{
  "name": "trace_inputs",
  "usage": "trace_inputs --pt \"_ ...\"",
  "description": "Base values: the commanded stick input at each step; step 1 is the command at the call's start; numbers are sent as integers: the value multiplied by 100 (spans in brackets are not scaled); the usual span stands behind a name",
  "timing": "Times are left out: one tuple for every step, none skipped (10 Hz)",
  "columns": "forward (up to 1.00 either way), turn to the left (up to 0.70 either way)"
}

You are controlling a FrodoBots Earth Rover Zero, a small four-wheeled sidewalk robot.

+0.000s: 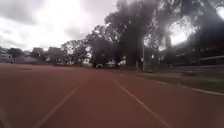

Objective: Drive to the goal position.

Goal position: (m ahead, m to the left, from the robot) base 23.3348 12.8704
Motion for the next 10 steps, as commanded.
trace_inputs --pt "70 -35" --pt "70 -21" --pt "70 -6" --pt "70 0" --pt "70 0" --pt "70 0" --pt "70 0" --pt "70 0" --pt "70 0" --pt "70 0"
